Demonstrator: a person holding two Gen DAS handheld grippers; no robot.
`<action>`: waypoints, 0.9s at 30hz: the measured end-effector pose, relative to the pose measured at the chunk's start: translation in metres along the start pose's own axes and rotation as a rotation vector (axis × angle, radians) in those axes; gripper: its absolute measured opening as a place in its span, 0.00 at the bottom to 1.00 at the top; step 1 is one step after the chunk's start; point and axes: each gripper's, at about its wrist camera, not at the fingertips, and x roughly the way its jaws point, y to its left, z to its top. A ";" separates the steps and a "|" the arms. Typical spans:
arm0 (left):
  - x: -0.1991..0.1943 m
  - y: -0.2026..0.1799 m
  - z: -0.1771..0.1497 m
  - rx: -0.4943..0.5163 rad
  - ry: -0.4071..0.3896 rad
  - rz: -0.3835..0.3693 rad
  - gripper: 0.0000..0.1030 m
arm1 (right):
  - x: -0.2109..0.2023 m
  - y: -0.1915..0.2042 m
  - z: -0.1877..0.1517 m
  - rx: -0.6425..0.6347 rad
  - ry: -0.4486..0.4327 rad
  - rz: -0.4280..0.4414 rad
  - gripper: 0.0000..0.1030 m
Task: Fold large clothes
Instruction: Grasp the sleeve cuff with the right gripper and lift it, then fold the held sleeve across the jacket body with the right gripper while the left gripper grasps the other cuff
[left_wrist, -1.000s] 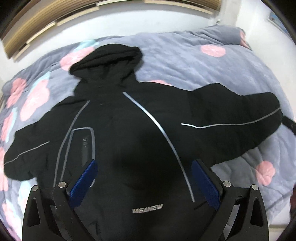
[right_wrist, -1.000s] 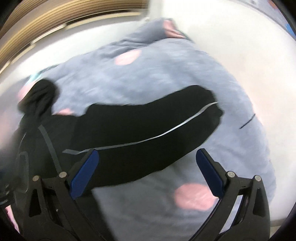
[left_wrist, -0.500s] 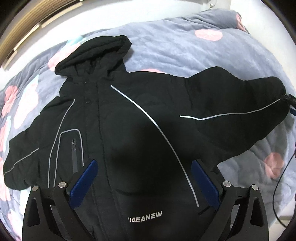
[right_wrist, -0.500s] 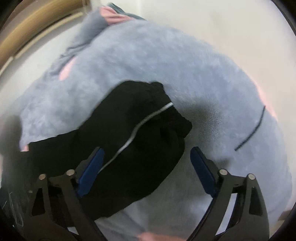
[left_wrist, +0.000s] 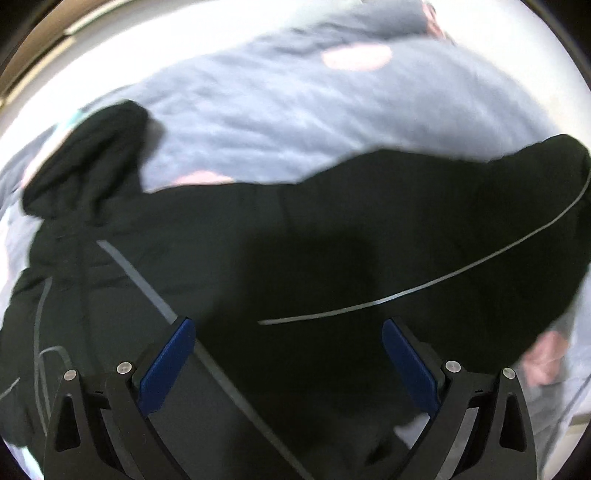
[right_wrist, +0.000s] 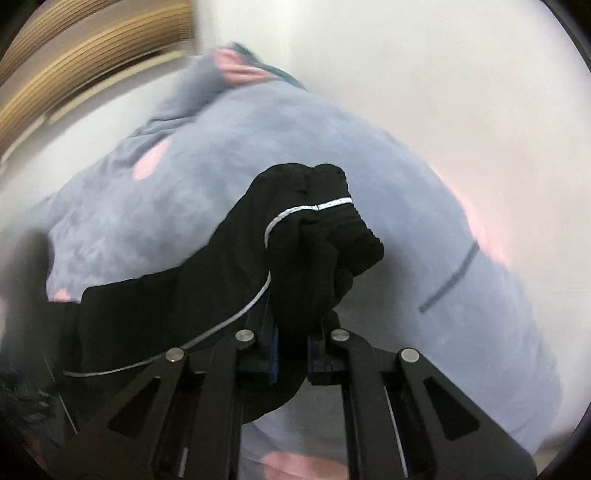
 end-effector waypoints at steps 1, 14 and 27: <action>0.016 -0.005 0.000 0.016 0.033 0.013 0.98 | 0.011 -0.008 -0.003 0.033 0.032 -0.001 0.07; -0.004 0.037 -0.032 -0.067 0.057 -0.080 0.96 | 0.022 0.020 -0.015 -0.046 0.129 -0.052 0.07; -0.115 0.195 -0.155 -0.325 -0.023 0.054 0.96 | -0.113 0.253 -0.104 -0.428 0.010 0.312 0.06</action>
